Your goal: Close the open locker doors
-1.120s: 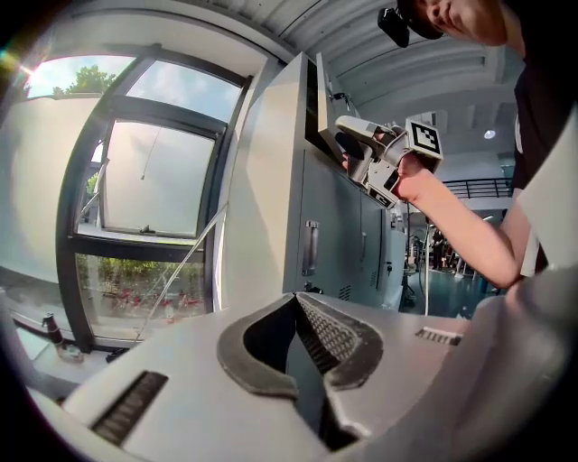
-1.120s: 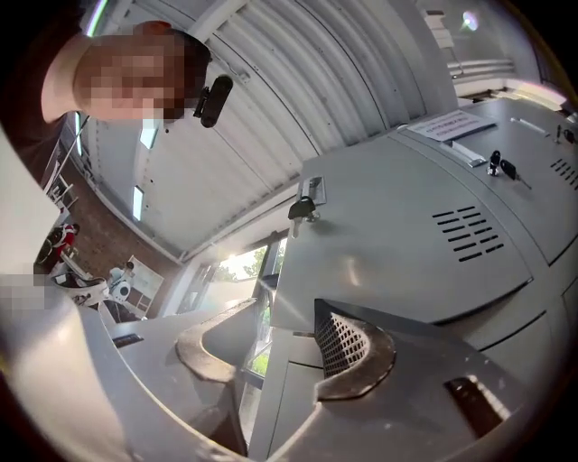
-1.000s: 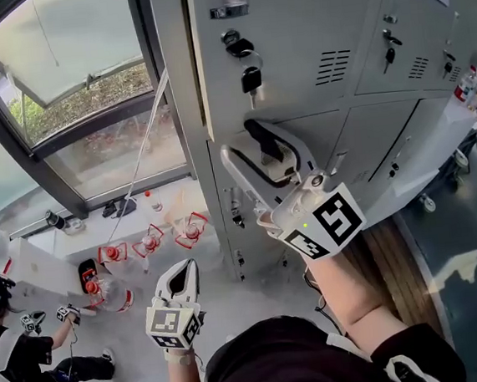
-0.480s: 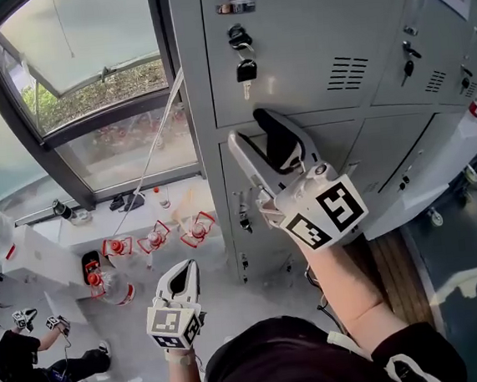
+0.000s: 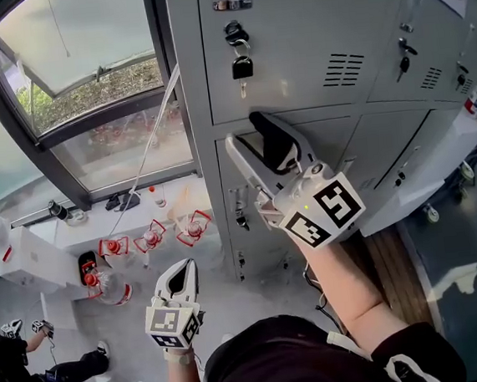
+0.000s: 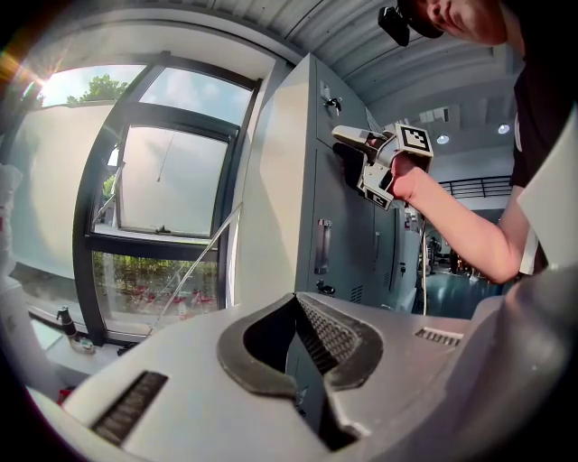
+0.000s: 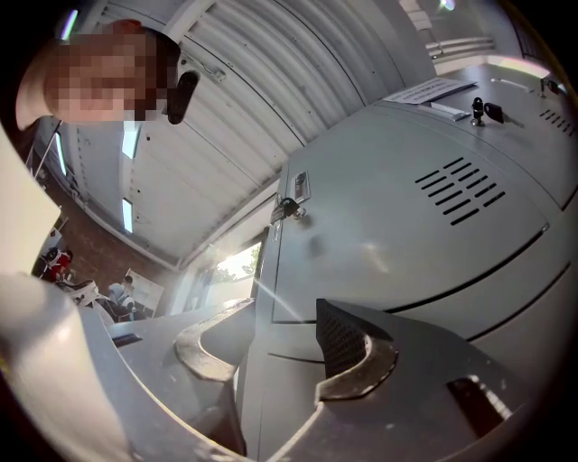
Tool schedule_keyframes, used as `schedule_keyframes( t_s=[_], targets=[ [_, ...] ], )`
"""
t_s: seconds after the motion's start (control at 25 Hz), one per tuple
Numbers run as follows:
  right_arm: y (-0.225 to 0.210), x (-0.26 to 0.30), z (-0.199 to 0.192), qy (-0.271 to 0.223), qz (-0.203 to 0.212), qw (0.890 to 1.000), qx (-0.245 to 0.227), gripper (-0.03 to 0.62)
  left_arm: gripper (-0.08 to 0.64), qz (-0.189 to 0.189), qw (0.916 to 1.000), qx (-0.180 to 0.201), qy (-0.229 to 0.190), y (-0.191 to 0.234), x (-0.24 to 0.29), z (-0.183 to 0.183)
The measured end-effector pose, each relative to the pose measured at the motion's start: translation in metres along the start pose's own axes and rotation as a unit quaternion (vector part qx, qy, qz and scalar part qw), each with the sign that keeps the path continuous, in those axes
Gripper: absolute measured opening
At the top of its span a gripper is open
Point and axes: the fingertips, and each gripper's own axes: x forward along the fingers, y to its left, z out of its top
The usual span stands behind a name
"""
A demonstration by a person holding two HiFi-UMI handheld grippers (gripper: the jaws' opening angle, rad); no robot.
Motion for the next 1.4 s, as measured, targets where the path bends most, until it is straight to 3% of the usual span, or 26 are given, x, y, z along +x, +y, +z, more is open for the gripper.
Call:
schedule_keyframes(
  t_s=[0.32, 0.72, 1.08, 1.4],
  targets=[
    [0.003, -0.032, -0.028, 0.035, -0.020, 0.999, 0.000, 0.216, 0.018, -0.036, 0.9993, 0.000, 0.002, -0.016, 0.007, -0.003],
    [-0.004, -0.114, -0.082, 0.108, -0.097, 0.989, 0.018, 0.156, 0.018, -0.114, 0.9934, -0.001, 0.015, -0.055, 0.027, -0.013],
    [-0.004, -0.204, -0.124, 0.177, -0.185, 0.966, 0.027, 0.090, 0.018, -0.197, 0.9797, 0.008, 0.039, -0.101, 0.049, -0.029],
    [0.017, -0.274, -0.162, 0.244, -0.232, 0.940, 0.052, 0.074, 0.018, -0.260, 0.9644, 0.008, 0.048, -0.138, 0.061, -0.042]
  ],
)
